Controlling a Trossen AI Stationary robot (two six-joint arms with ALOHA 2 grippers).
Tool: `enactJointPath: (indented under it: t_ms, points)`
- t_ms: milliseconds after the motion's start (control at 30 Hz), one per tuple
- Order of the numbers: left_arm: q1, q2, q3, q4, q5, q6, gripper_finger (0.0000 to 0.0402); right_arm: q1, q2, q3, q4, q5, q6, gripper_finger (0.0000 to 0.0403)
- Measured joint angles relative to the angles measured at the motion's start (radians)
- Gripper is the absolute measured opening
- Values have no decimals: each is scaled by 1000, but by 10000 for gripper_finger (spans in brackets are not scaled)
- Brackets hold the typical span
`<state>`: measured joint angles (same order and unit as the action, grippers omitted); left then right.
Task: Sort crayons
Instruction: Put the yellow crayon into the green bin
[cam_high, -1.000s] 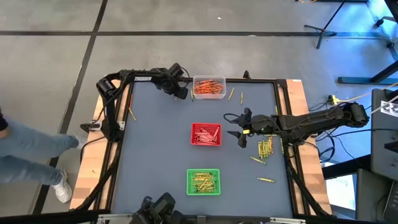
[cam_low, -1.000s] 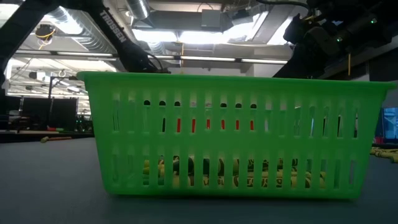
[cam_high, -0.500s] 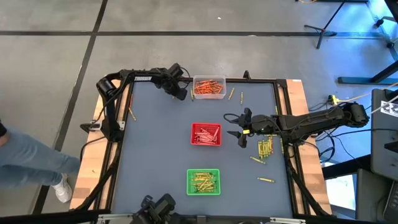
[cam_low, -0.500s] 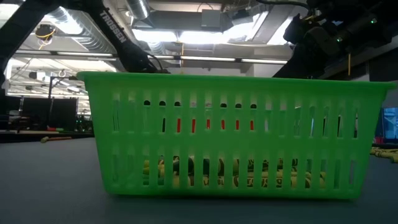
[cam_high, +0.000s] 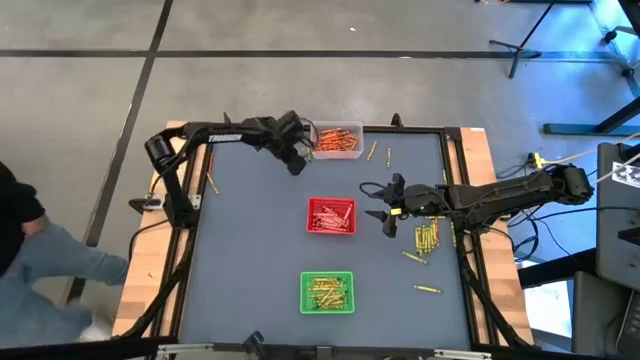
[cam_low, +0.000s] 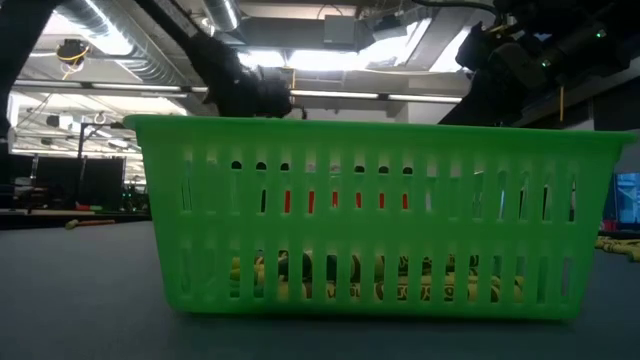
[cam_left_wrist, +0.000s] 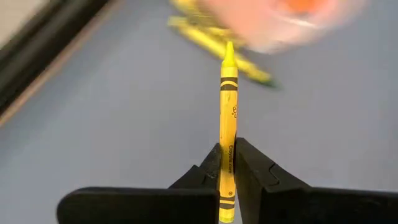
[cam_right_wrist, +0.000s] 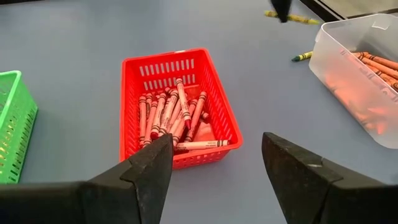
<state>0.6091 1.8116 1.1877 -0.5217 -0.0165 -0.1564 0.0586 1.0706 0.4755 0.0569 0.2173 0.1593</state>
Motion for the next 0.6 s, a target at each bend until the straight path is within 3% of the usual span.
enactJointPath:
  t_ms: [267,600]
  points:
    - [-253,-125,1,-70,3,13,12,0,0,0,-3,-1,1,243]
    - [-640,-174,2,28,4,-16,12,0,0,0,-4,-53,0,243]
